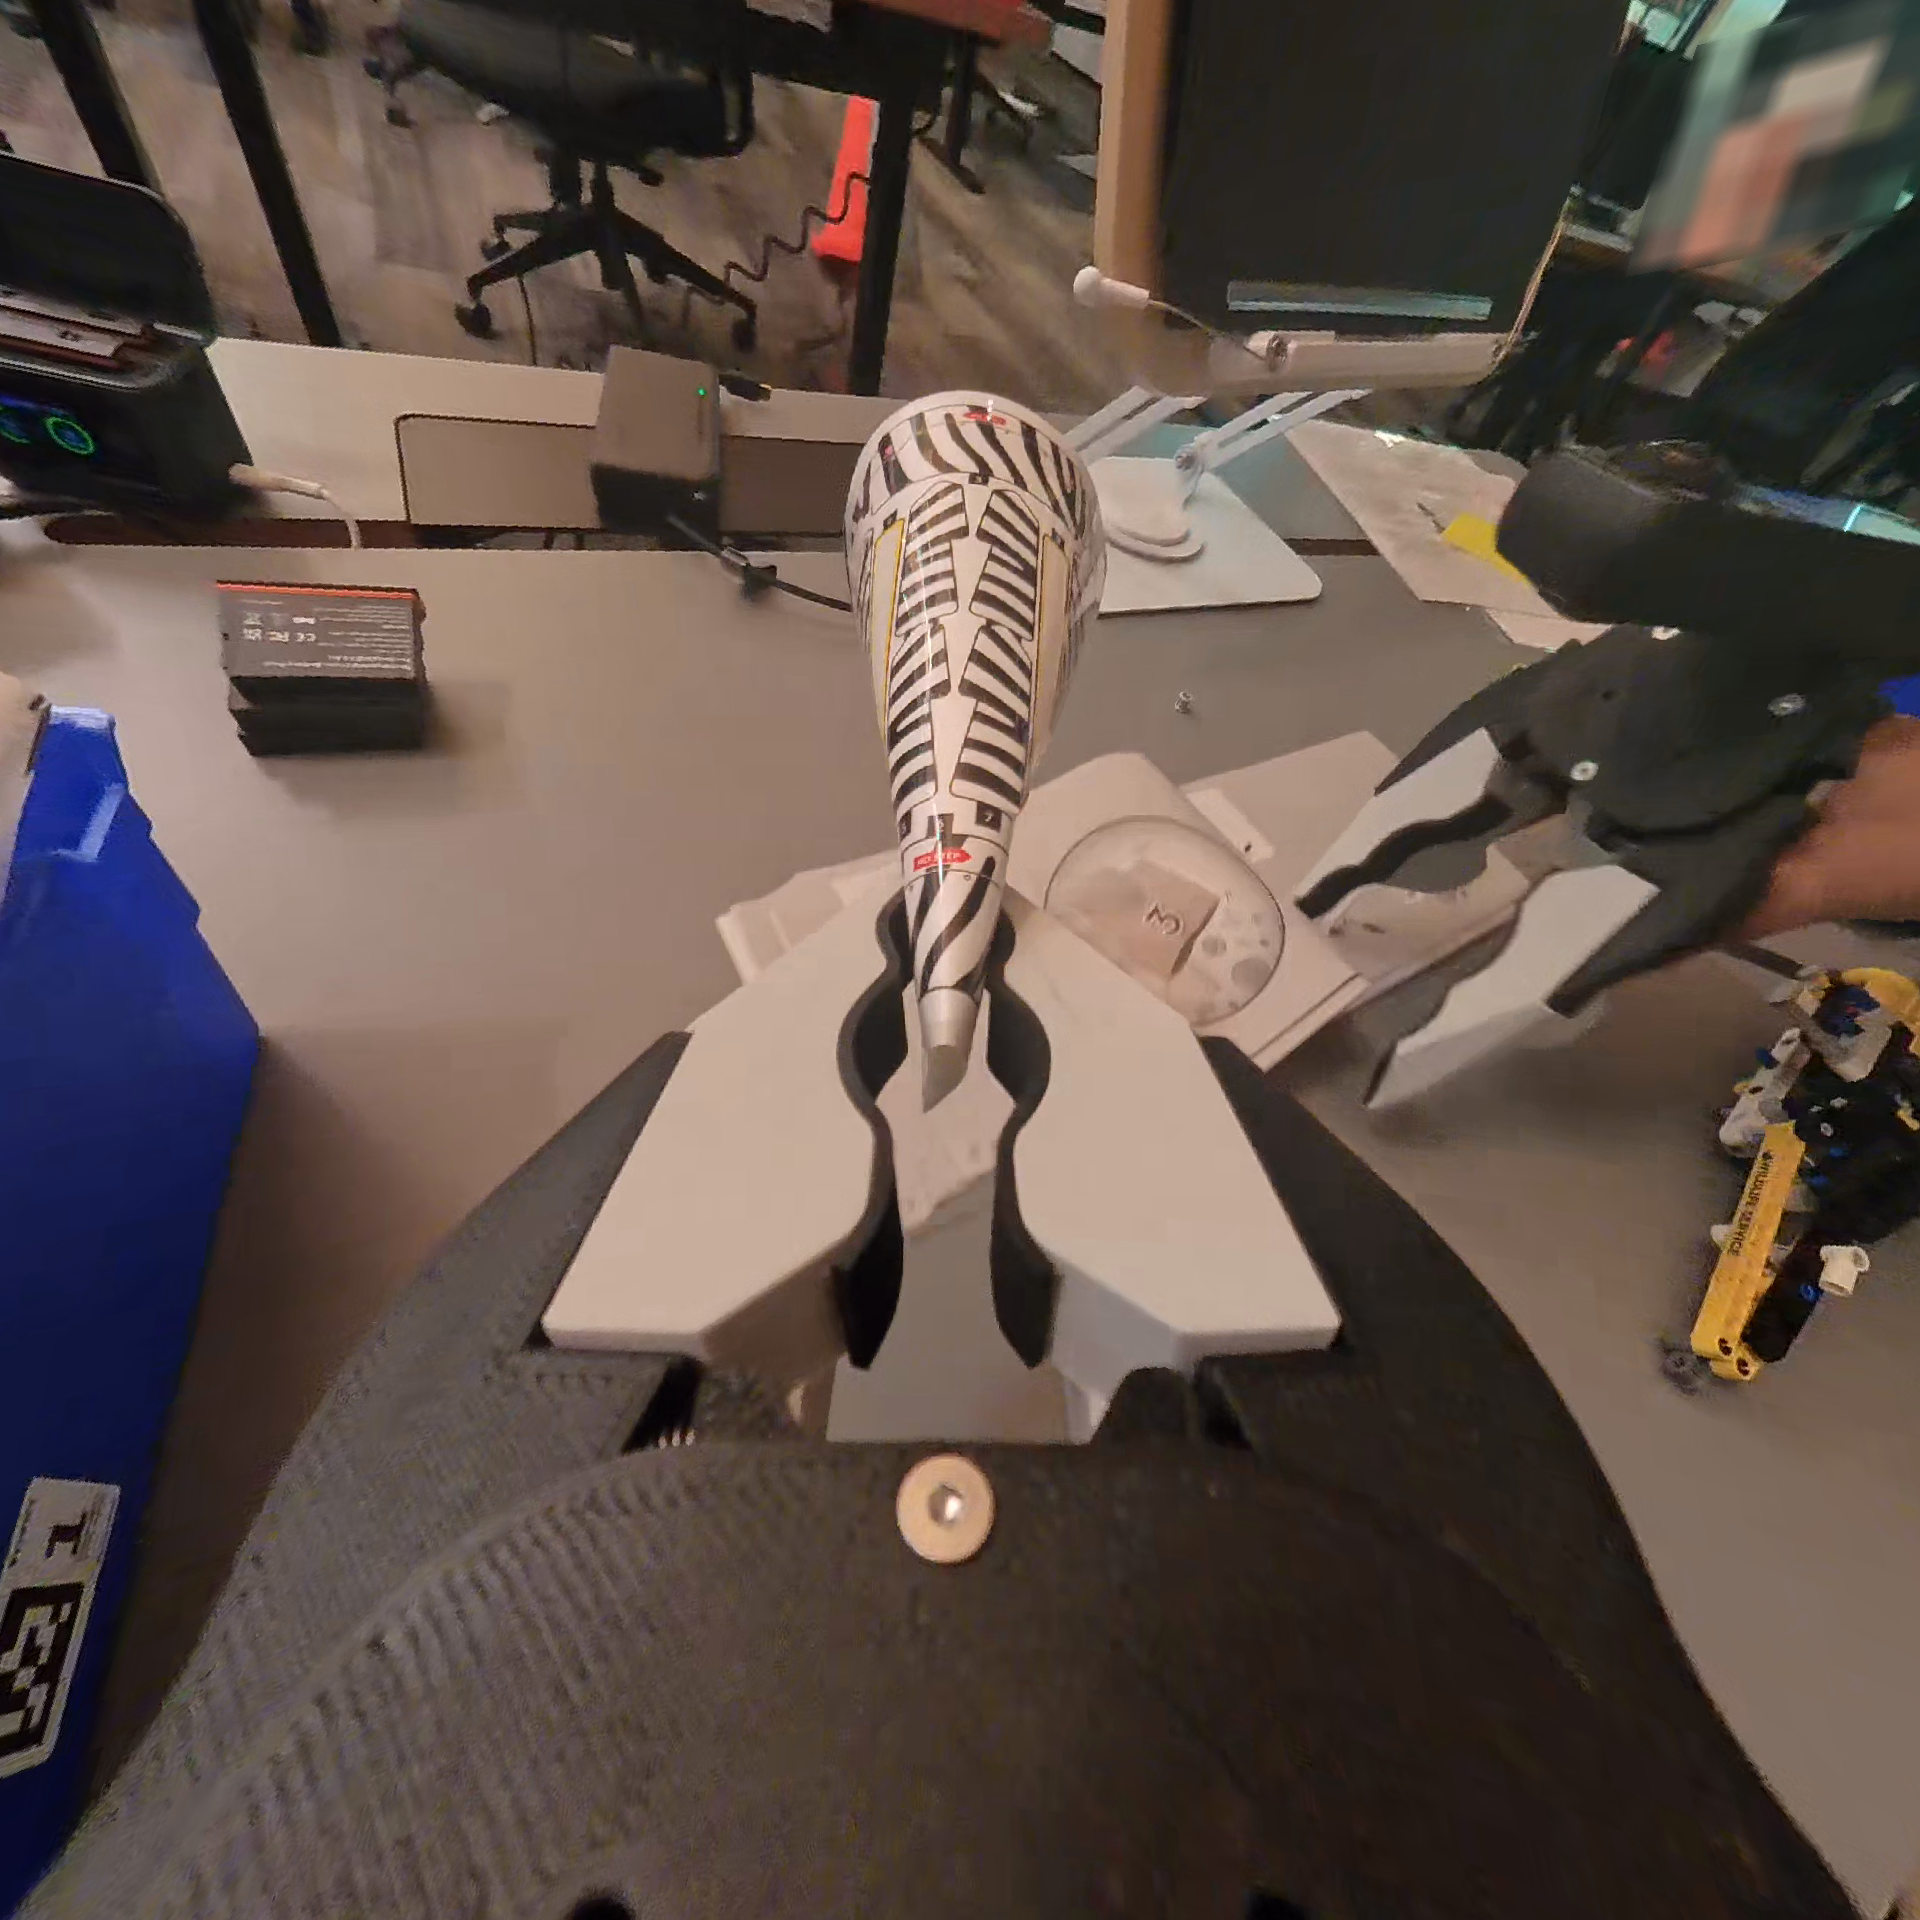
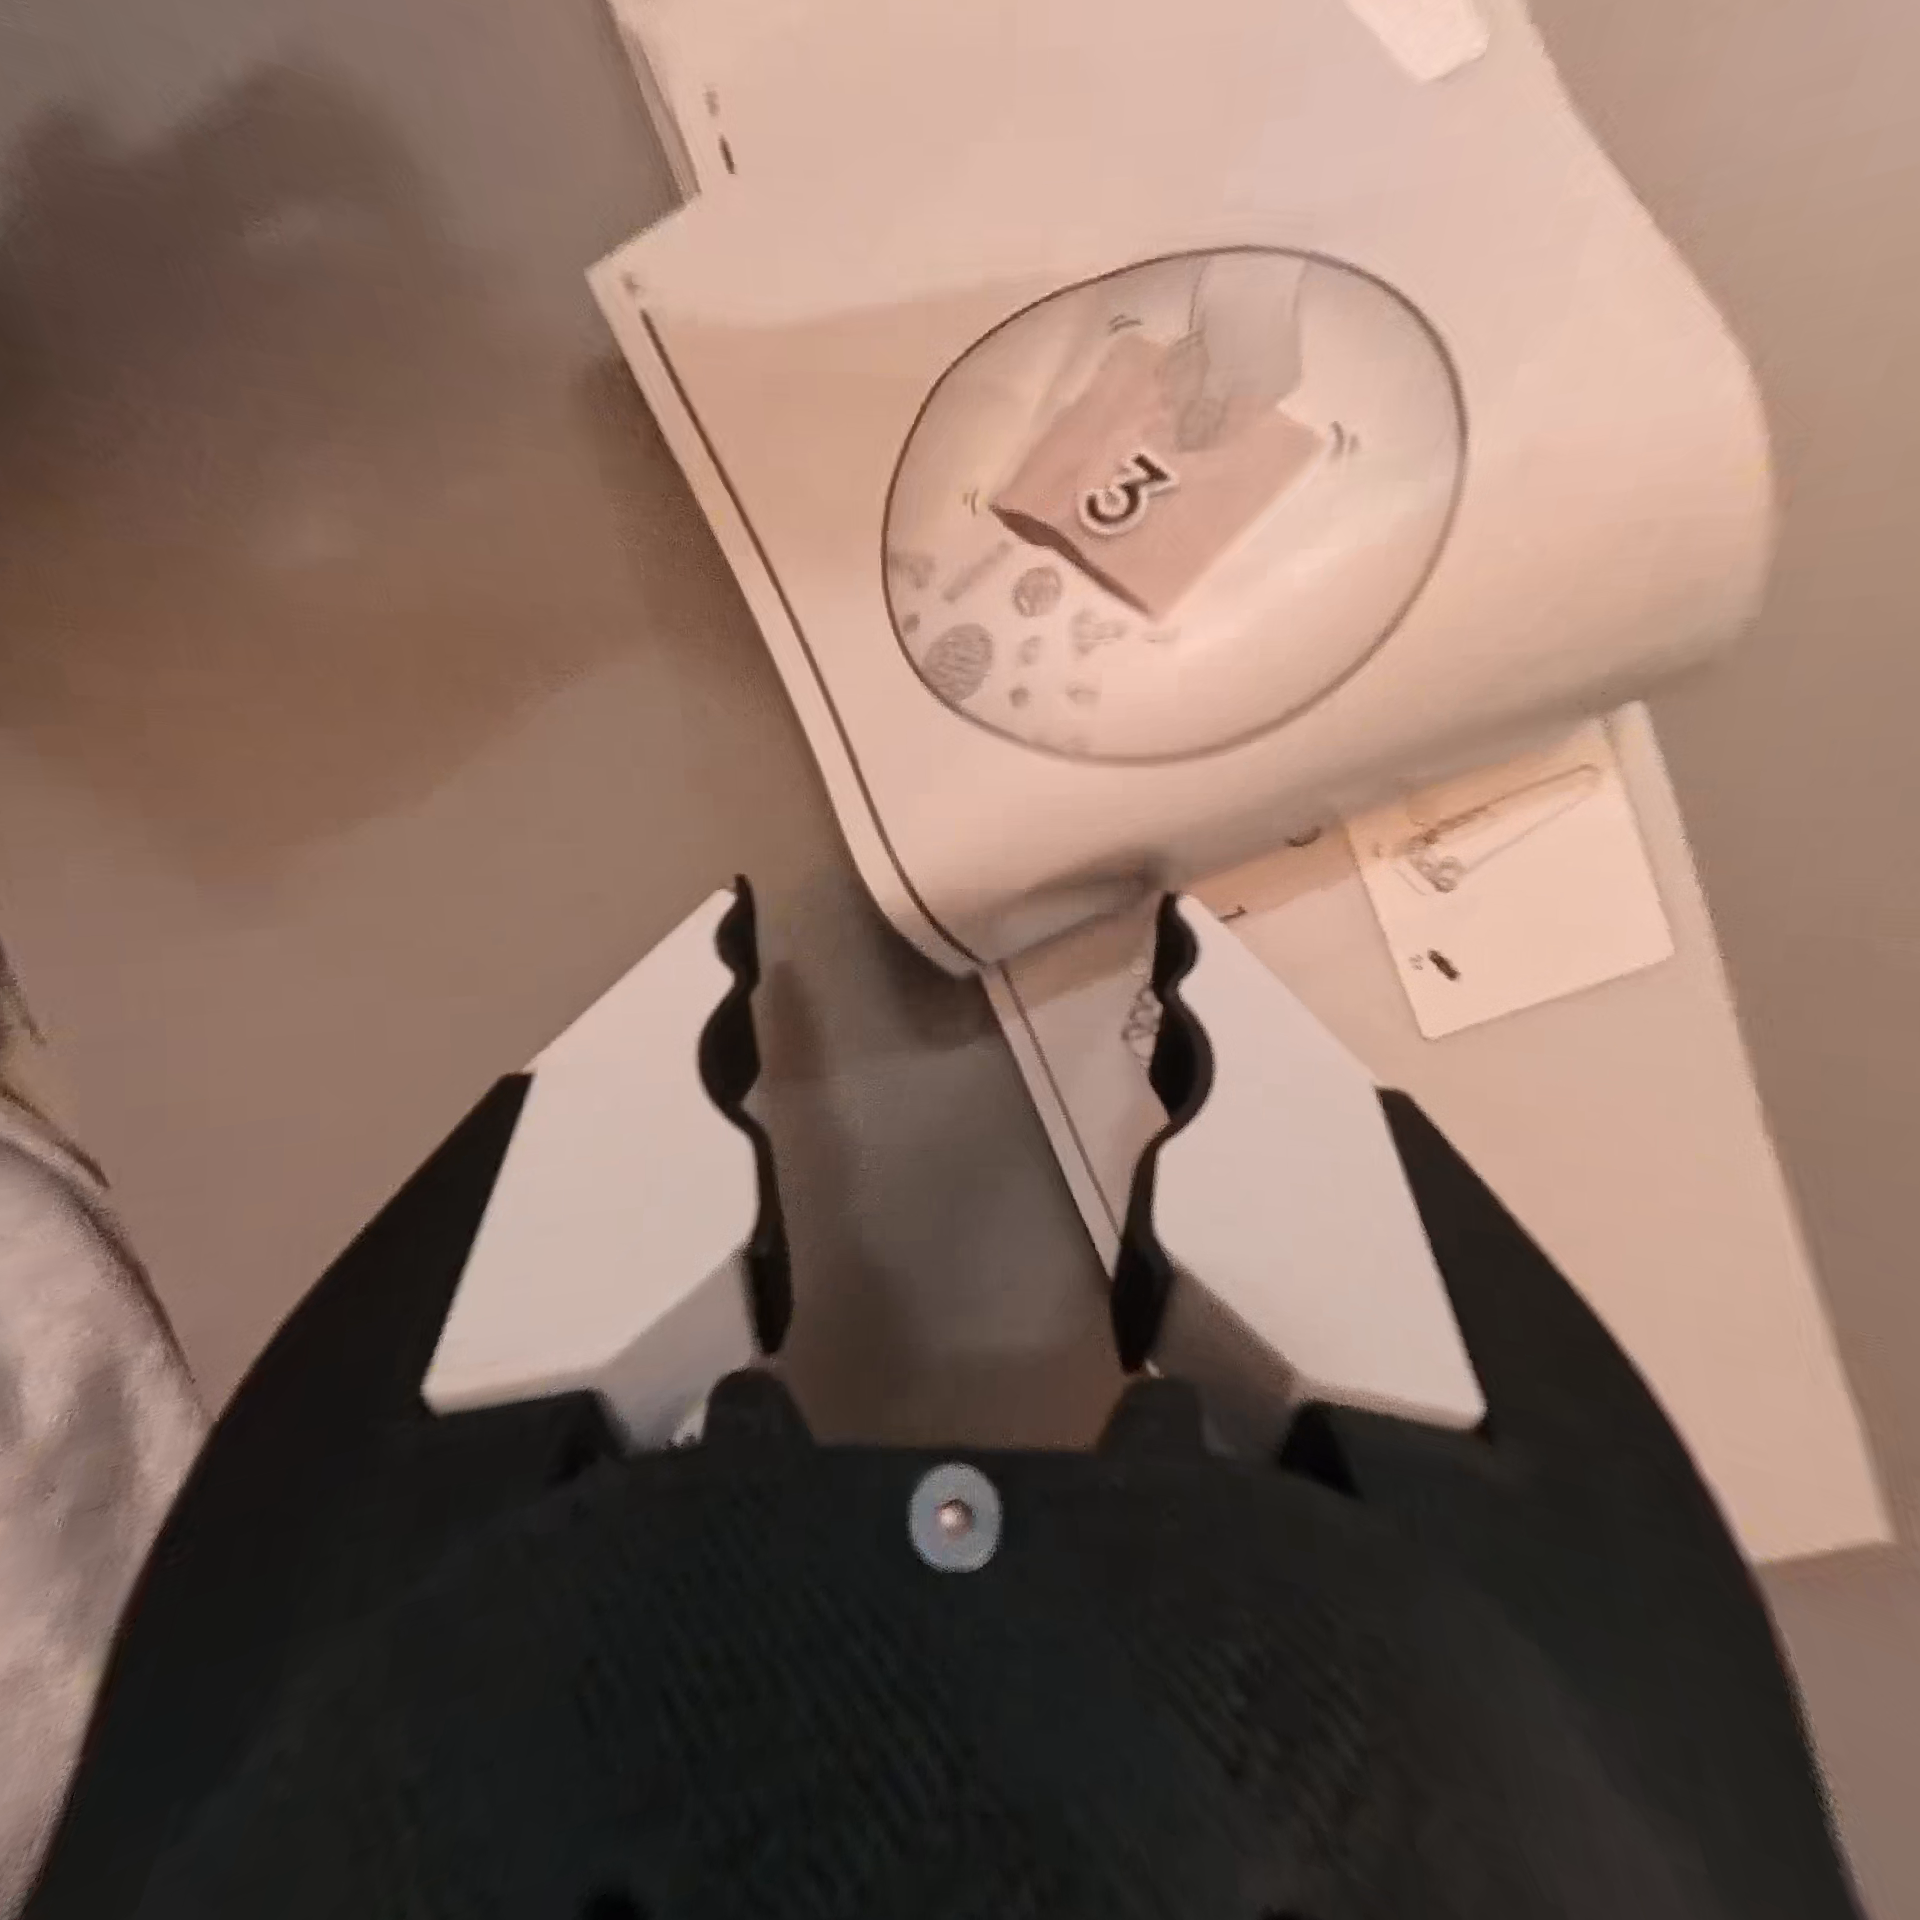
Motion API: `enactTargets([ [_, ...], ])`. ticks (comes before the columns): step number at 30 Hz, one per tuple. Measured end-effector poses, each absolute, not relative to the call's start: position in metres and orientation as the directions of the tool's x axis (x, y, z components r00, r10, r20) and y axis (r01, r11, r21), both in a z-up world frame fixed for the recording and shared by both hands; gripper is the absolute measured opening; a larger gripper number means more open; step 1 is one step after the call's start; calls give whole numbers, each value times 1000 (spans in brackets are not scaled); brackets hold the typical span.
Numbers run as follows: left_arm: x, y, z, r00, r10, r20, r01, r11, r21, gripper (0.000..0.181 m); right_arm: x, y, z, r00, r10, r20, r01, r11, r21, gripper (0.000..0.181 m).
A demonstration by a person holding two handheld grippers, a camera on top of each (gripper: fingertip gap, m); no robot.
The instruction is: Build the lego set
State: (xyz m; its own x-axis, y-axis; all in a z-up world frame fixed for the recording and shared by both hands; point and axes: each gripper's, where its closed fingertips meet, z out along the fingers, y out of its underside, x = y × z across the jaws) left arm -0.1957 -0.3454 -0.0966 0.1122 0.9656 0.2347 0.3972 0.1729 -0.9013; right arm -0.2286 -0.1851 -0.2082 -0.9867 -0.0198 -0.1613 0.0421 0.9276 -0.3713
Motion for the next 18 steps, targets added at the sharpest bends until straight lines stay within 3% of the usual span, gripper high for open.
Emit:
enactTargets([
  [1, -196, -344, -96, 117, 964, 237, 395, 174, -902, 6, -223, -186, -202, -988, -41, -151, 20, 924, -381, 72],
  [6, -199, -328, -84, 192, 943, 273, 358, 192, -914, 8, -229, -199, -129, -989, -53, -137, 43, 790, -612, 63],
  [10, -208, -292, -78, 301, 910, 285, 345, 175, -922, 11, -245, -197, -76, -963, 34, -267, 230, 616, -753, 55],
  [13, -218, -261, -84, 347, 909, 231, 364, 97, -926, 11, -236, -195, -60, -880, 44, -474, 427, 514, -744, 64],
  [18, -239, -226, -99, 309, 943, 121, 363, 0, -932, 11, -217, -189, -52, -730, -34, -683, 606, 431, -669, 76],
])
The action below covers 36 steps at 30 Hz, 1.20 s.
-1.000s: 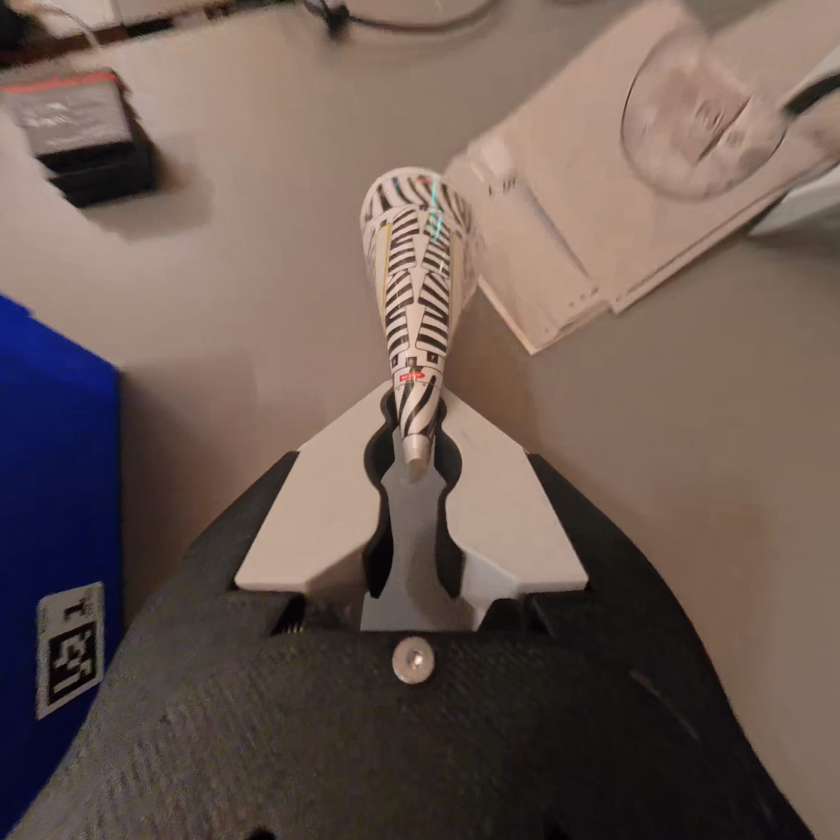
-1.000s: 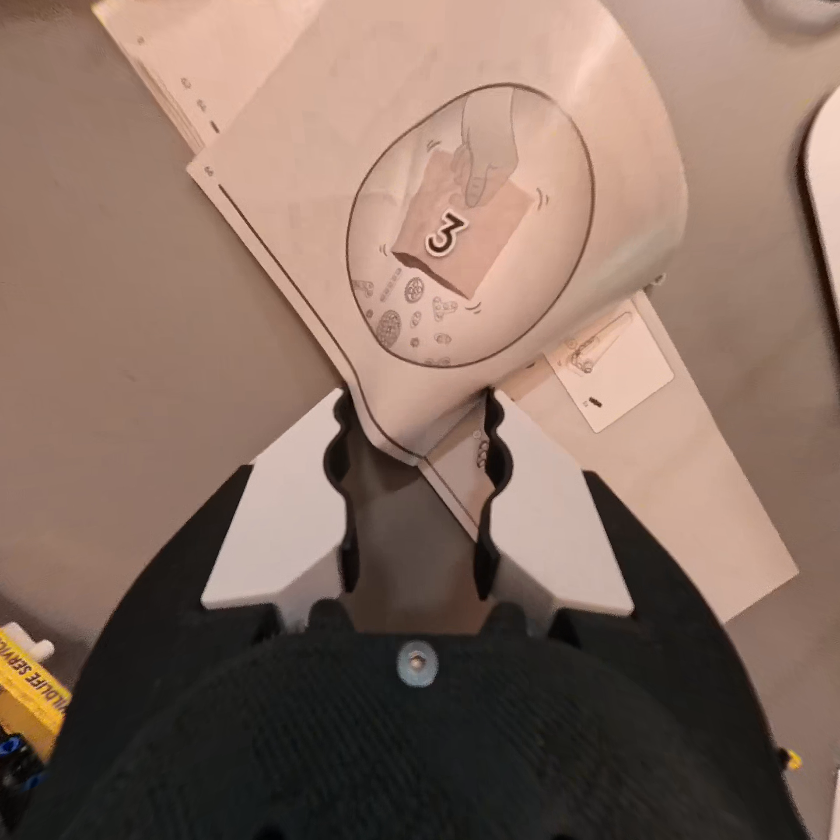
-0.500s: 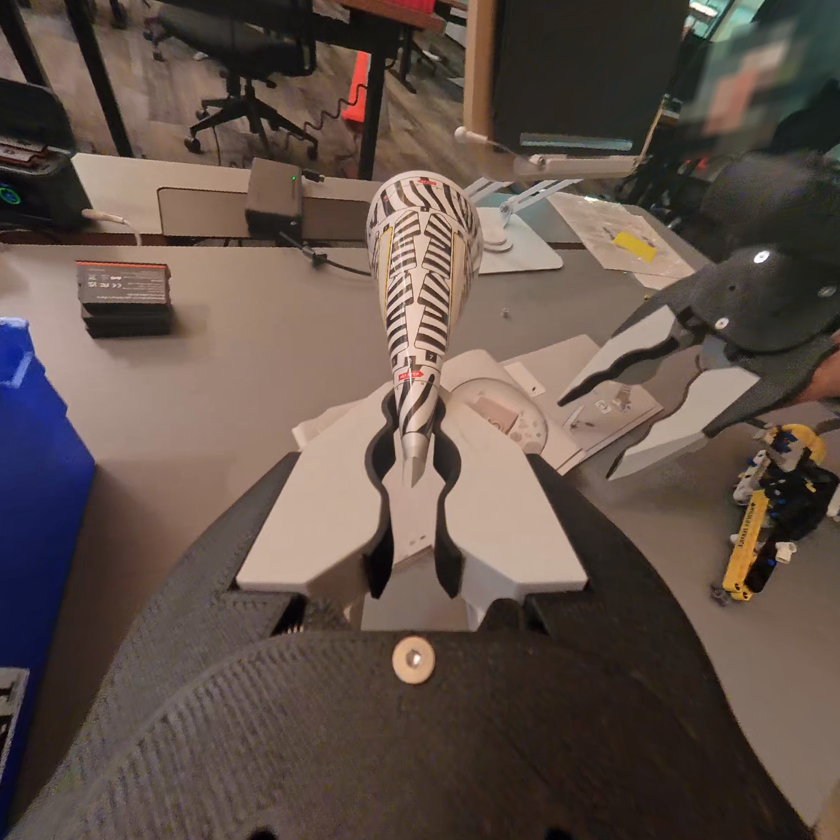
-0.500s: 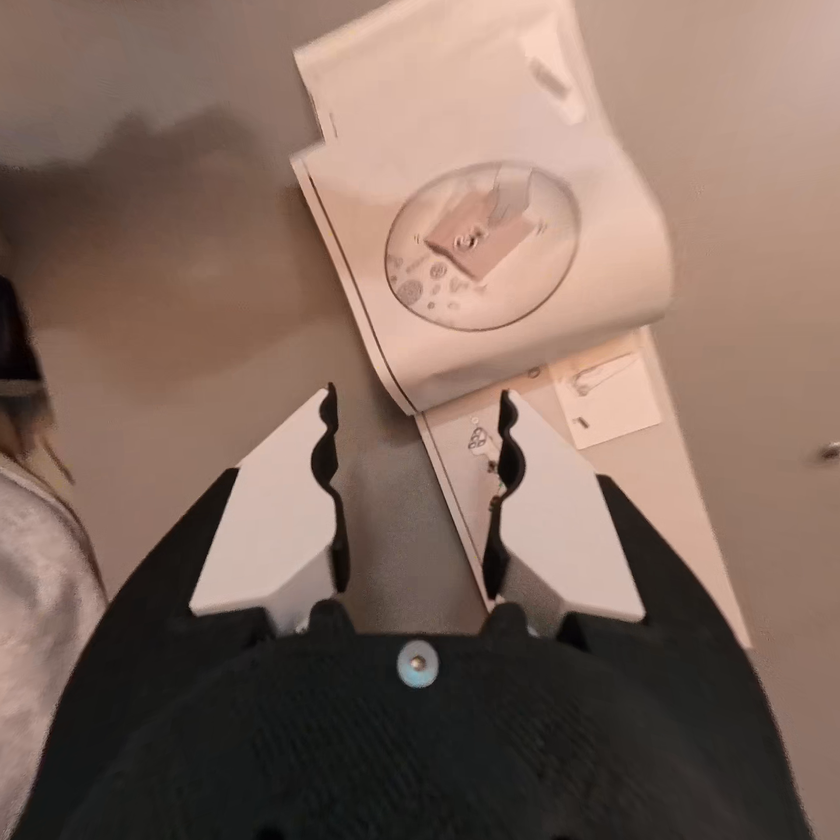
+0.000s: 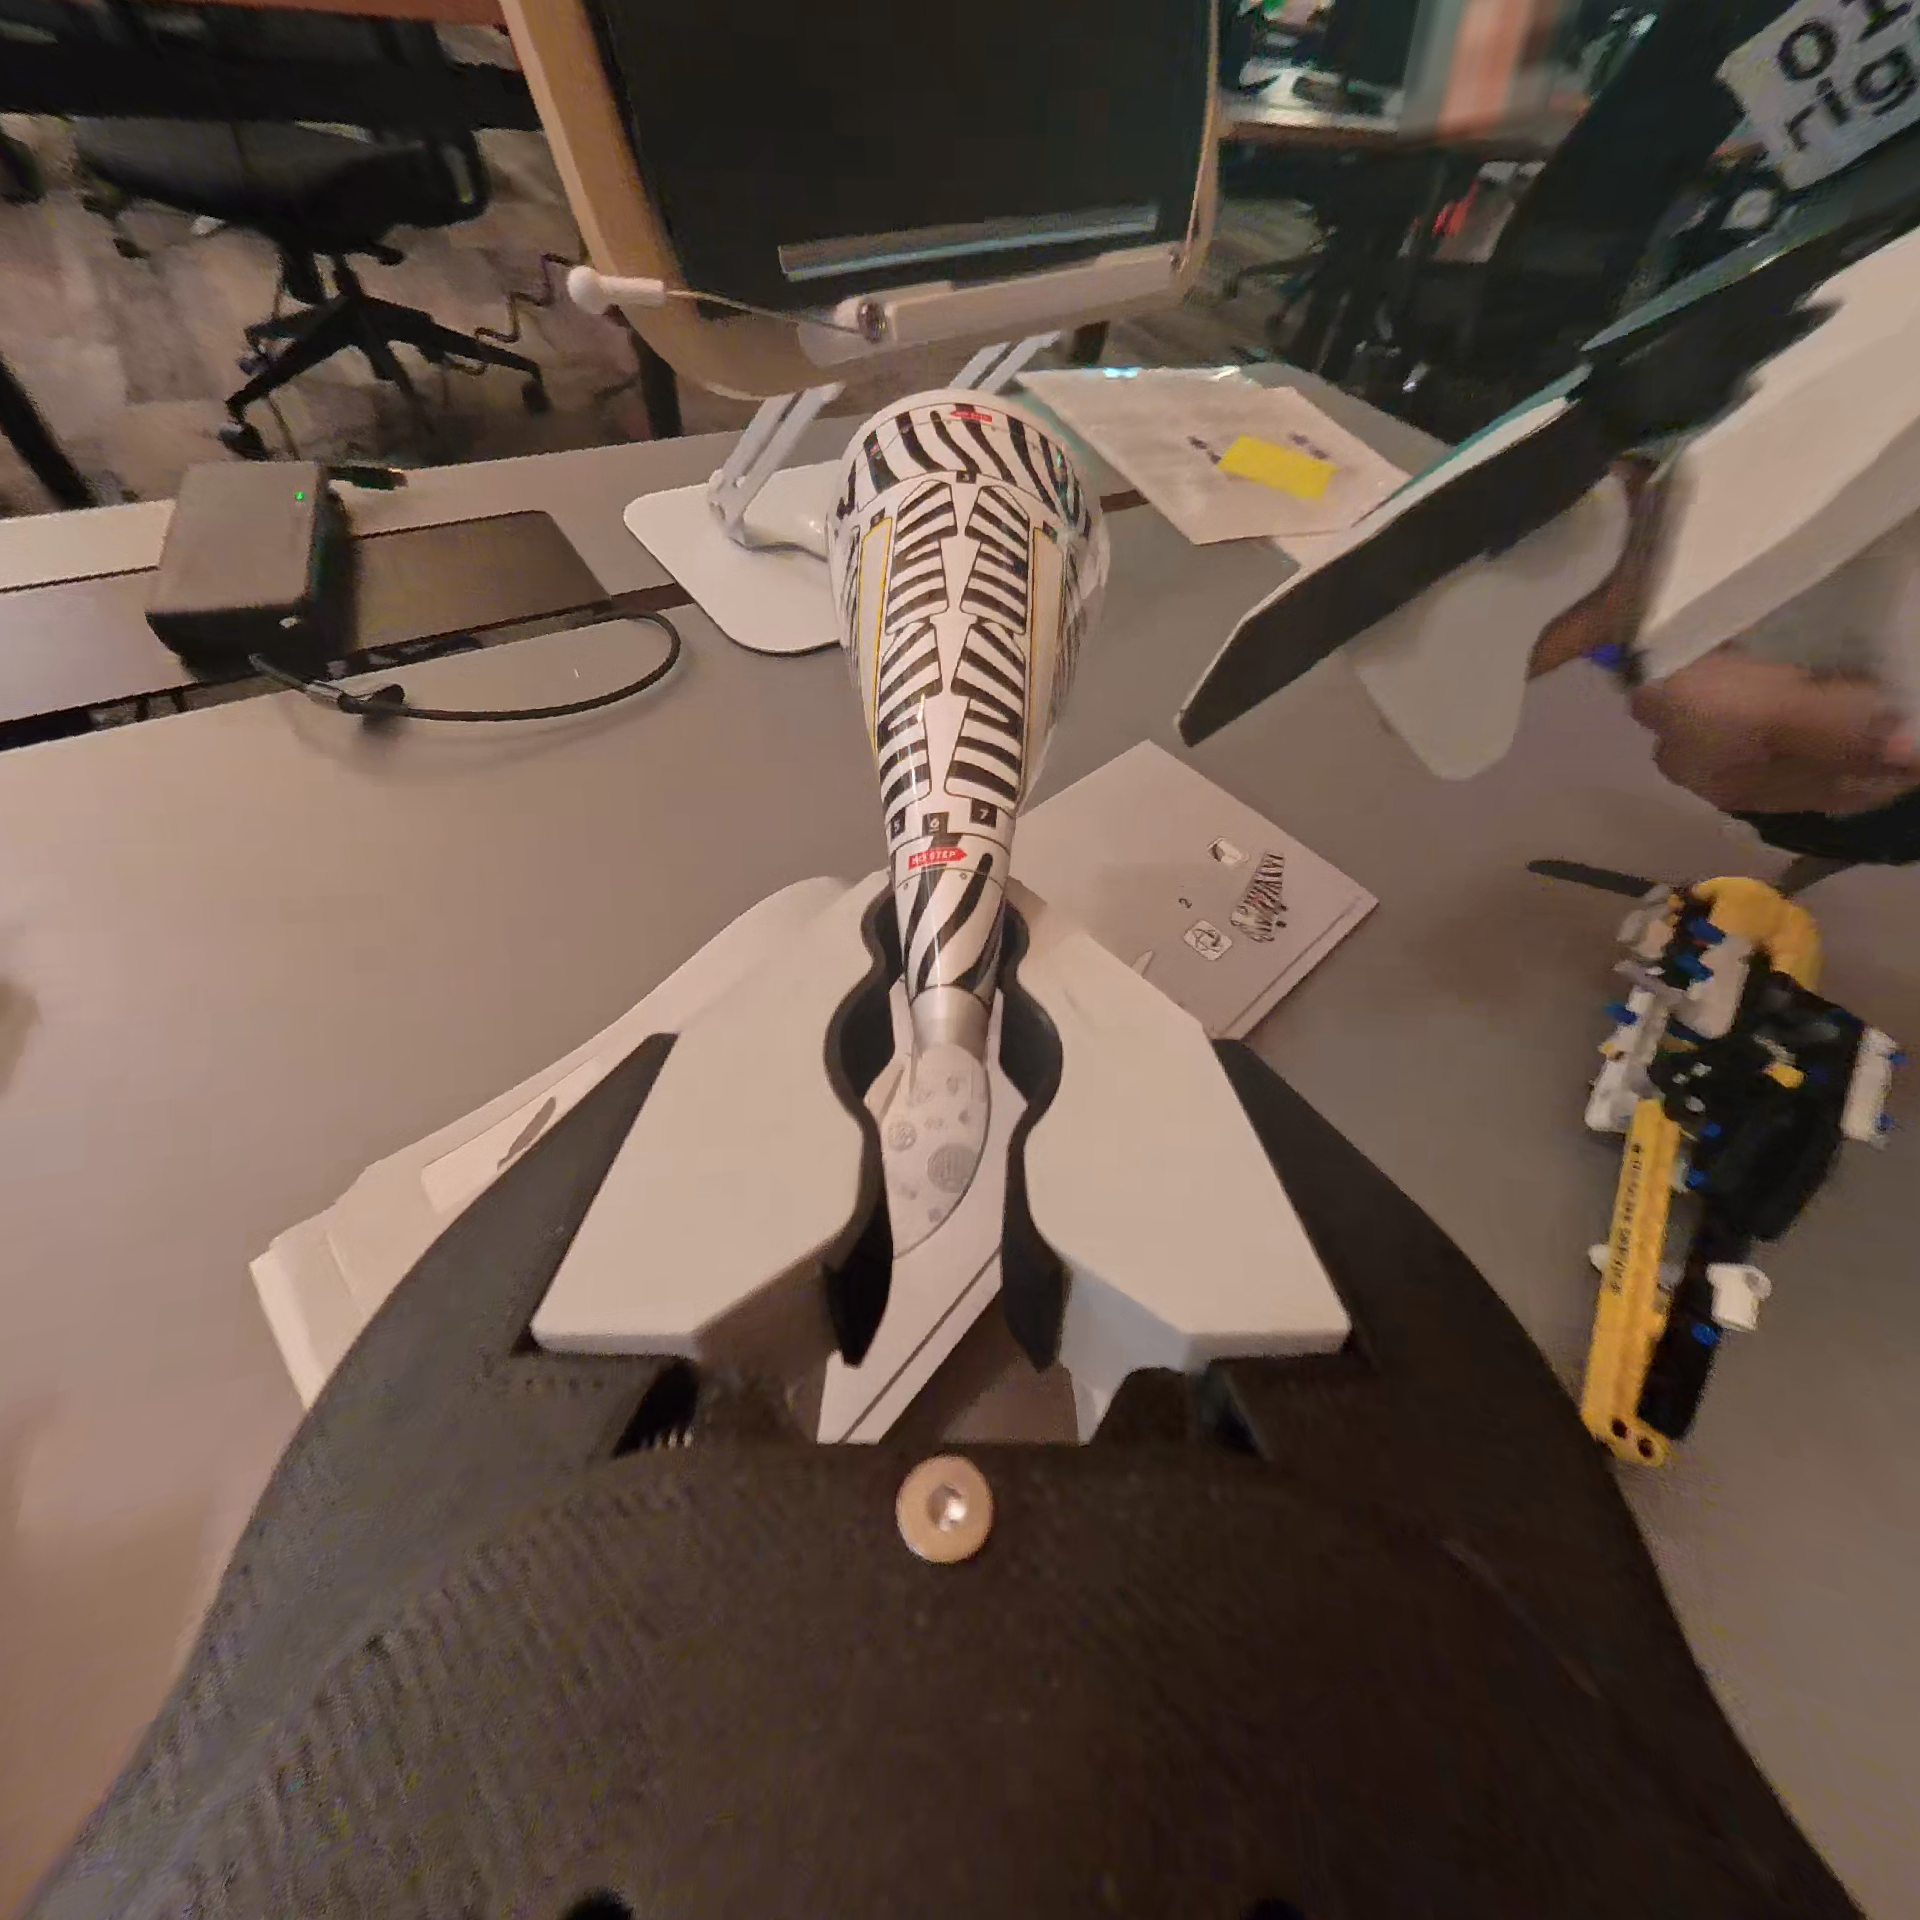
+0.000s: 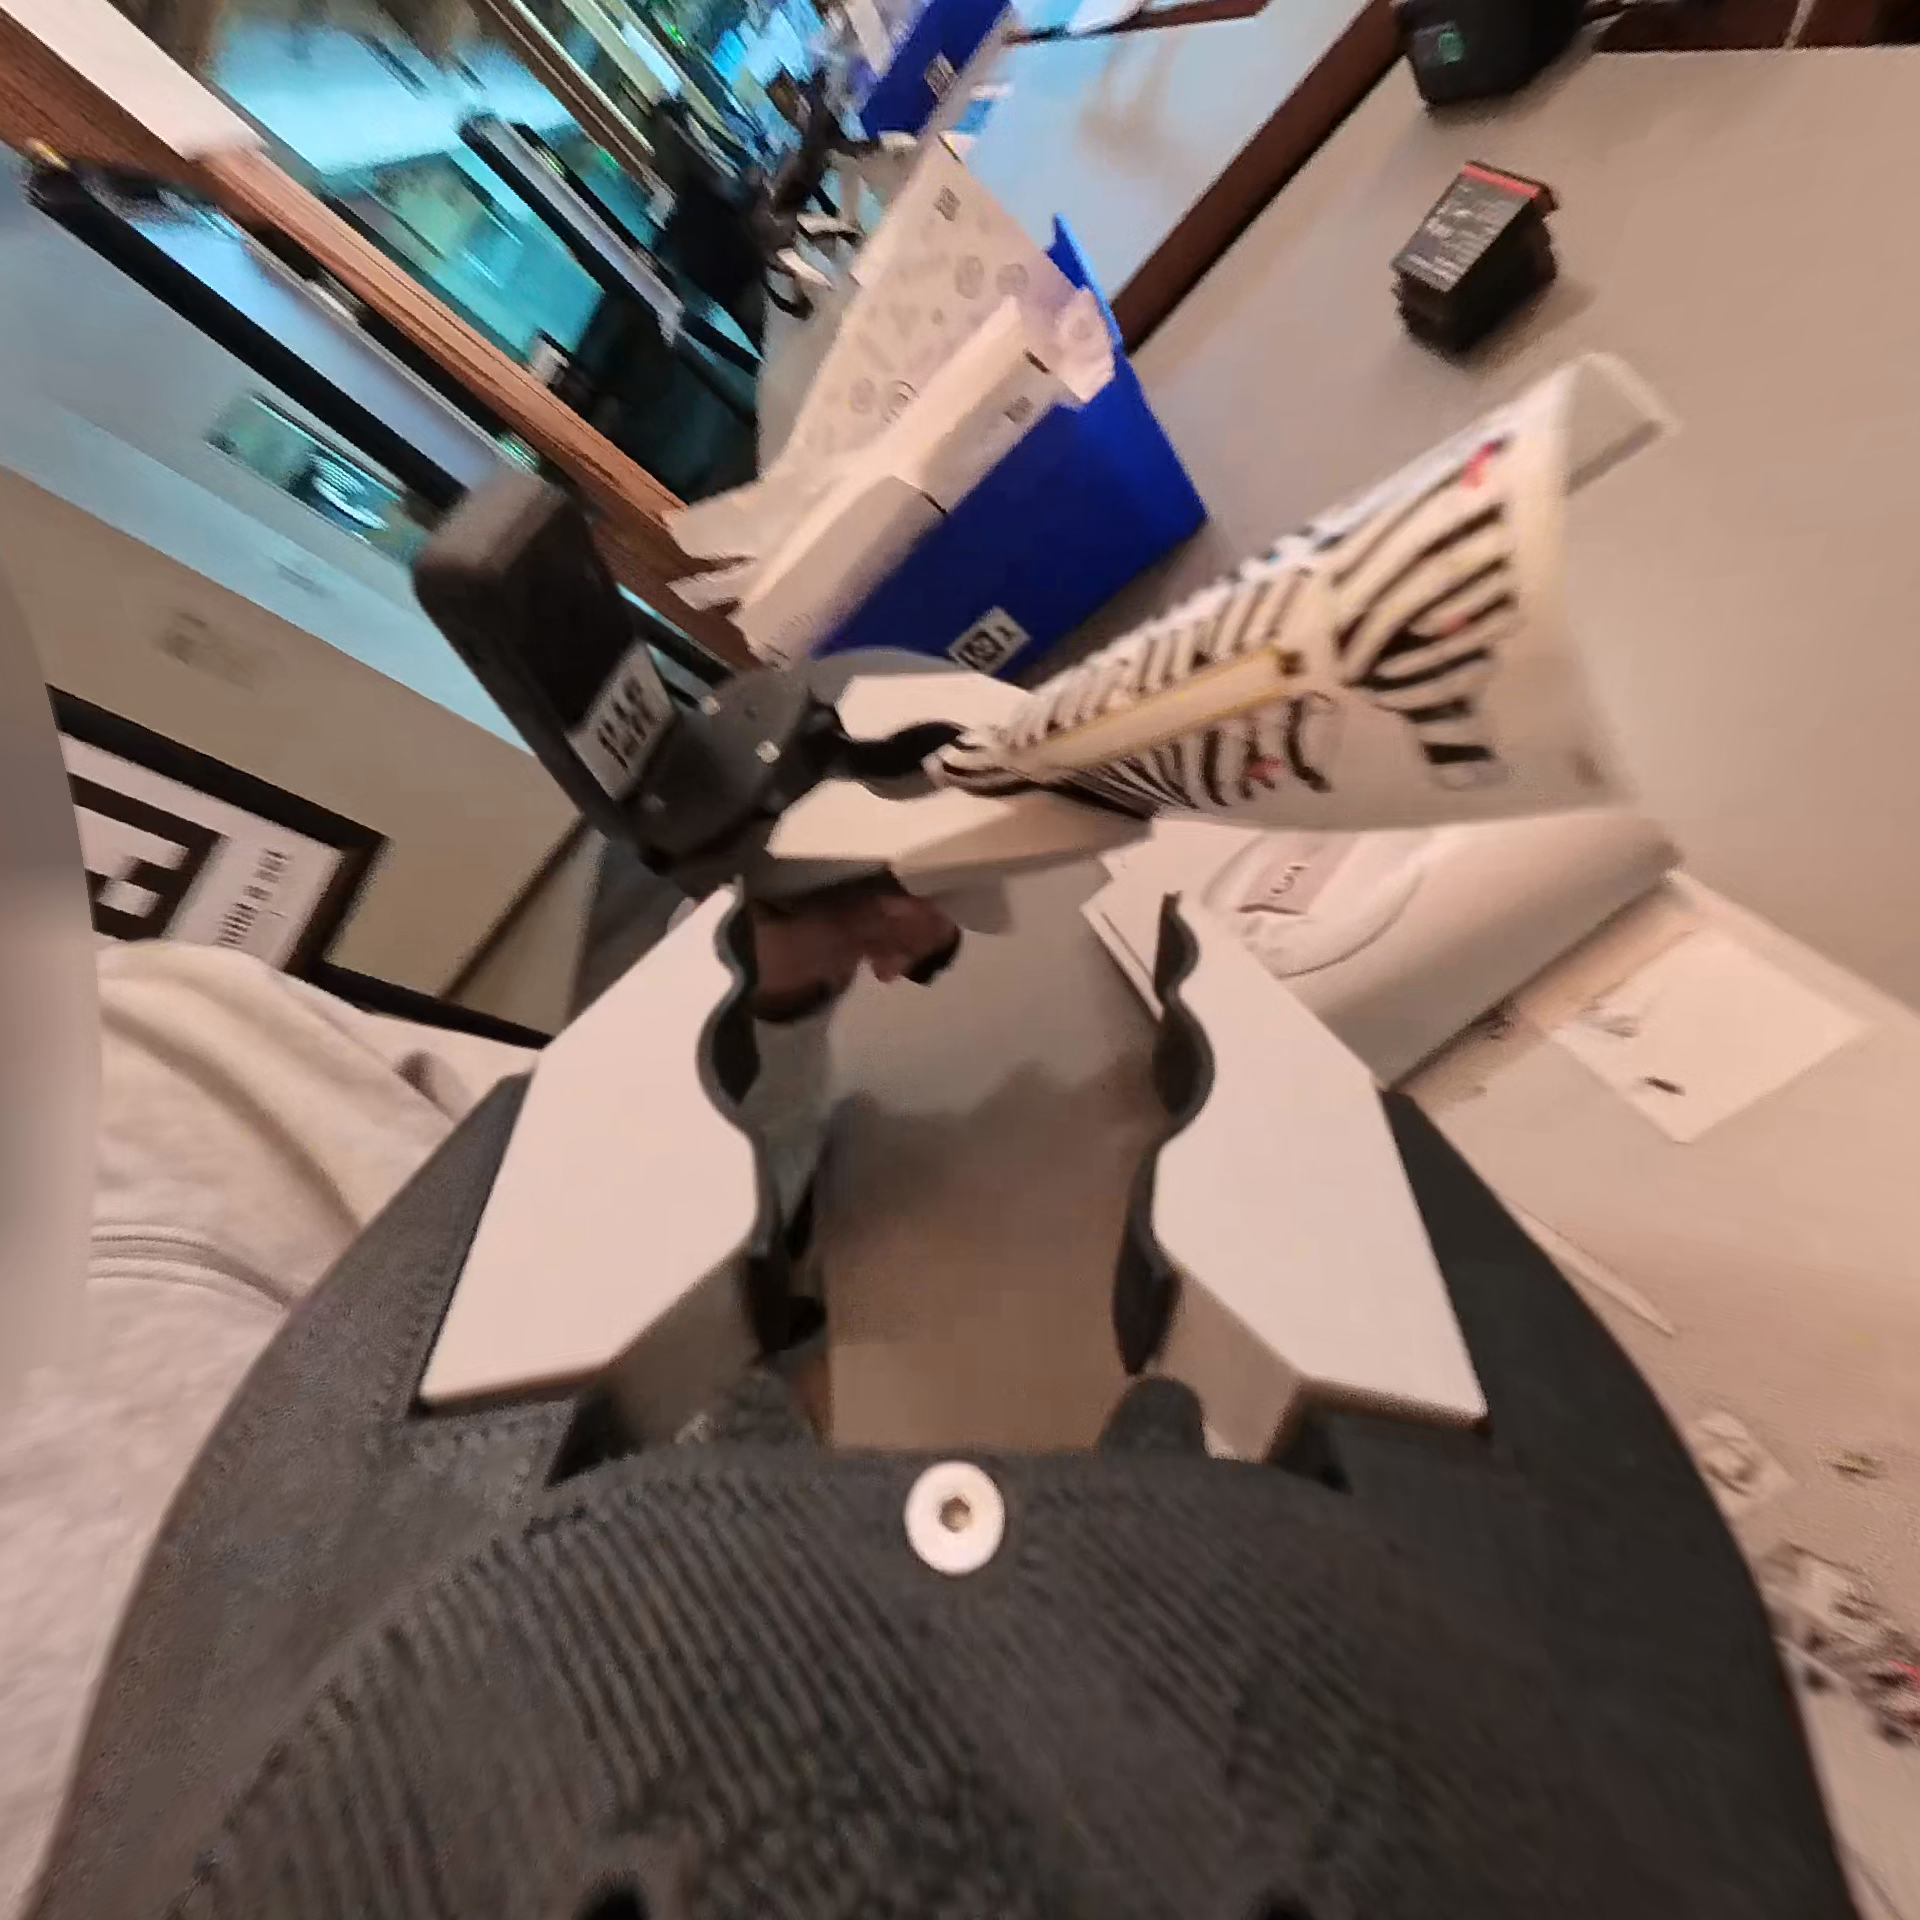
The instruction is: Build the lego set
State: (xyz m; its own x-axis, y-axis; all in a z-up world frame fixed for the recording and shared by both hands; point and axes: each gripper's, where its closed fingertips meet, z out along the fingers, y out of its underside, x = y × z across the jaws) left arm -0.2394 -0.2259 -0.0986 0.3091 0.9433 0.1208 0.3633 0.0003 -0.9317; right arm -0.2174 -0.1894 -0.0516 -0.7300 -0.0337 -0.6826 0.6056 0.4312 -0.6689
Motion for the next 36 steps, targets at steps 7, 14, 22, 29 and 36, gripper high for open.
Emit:
enactTargets([
  [7, -248, -184, -115, 343, 938, -54, 355, -182, -917, 13, -239, -186, -62, -660, 25, -751, 705, 366, -608, 44],
  [14, -255, -185, -132, 294, 954, 49, 413, -81, -907, 47, -262, -182, -65, -677, 24, -736, 701, 327, -634, 0],
  [22, -254, -237, -154, 173, 983, 68, 489, -26, -872, 27, -326, -136, -91, -732, 231, -641, 680, 306, -667, 0],
  [29, -251, -251, -165, 151, 963, 222, 534, 109, -838, 39, -374, -132, -142, -884, 401, -239, 429, 500, -752, 27],
  [36, -249, -253, -153, 161, 955, 250, 499, 139, -855, 37, -408, -152, -194, -934, 357, -16, 295, 744, -600, 22],
])
